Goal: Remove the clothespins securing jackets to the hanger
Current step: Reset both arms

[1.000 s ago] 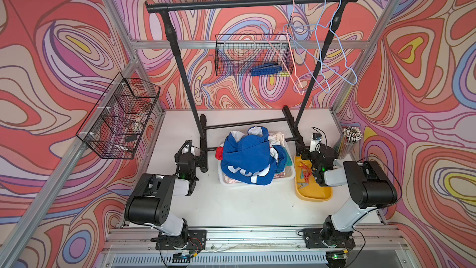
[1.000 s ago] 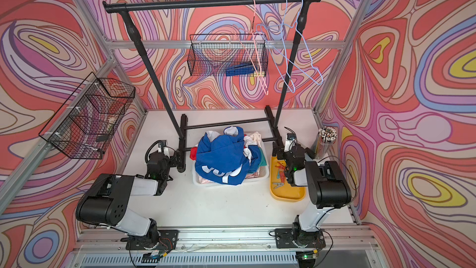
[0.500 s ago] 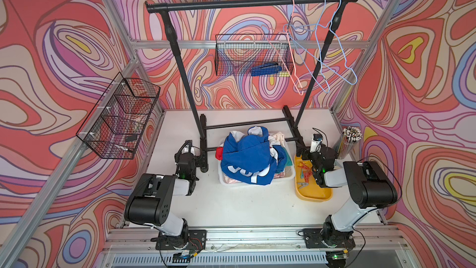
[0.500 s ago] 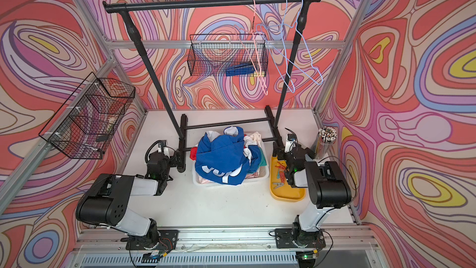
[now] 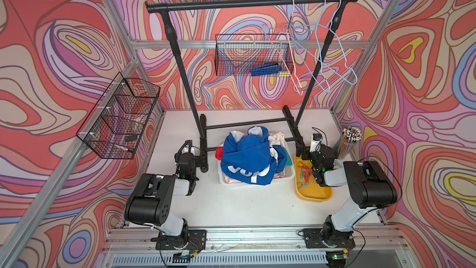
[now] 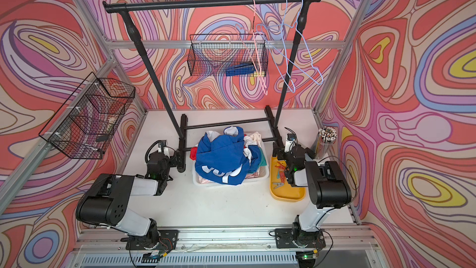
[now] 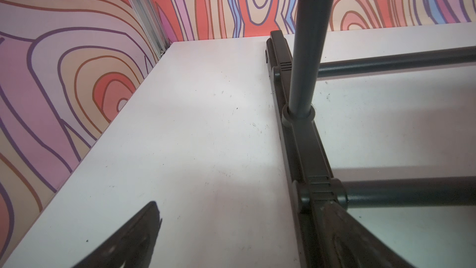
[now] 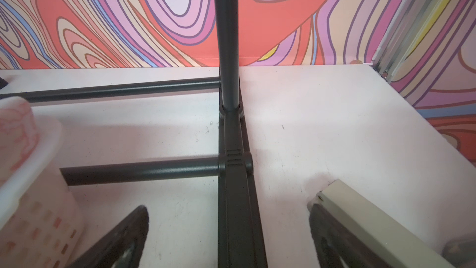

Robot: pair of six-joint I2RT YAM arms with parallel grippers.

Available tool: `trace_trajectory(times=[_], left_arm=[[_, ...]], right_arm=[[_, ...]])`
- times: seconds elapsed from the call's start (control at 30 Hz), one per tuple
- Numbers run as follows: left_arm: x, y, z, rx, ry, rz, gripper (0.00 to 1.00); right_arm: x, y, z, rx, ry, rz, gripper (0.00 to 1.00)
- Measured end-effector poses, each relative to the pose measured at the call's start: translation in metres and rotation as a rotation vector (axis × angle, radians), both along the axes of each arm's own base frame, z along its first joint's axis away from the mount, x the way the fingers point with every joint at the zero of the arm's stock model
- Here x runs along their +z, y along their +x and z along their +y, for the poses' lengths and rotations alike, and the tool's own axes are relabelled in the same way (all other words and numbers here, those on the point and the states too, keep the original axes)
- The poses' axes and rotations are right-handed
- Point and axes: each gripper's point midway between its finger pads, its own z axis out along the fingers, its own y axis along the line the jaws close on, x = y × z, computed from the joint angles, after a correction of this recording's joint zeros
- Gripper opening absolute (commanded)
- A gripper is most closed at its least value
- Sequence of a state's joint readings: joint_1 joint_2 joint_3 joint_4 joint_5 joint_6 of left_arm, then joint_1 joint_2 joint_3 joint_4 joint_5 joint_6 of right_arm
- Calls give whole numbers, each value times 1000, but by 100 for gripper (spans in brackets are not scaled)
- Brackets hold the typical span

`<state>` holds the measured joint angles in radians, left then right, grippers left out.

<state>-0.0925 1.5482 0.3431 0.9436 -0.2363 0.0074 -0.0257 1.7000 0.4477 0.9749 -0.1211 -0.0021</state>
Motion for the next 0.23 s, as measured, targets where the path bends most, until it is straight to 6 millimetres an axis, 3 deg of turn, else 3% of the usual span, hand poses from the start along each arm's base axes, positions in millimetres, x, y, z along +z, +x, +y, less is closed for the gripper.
trace_trajectory(times=[0.23], left_arm=[[-3, 5, 3, -30, -32, 24, 100]], right_arm=[[0, 0, 0, 0, 0, 0, 98]])
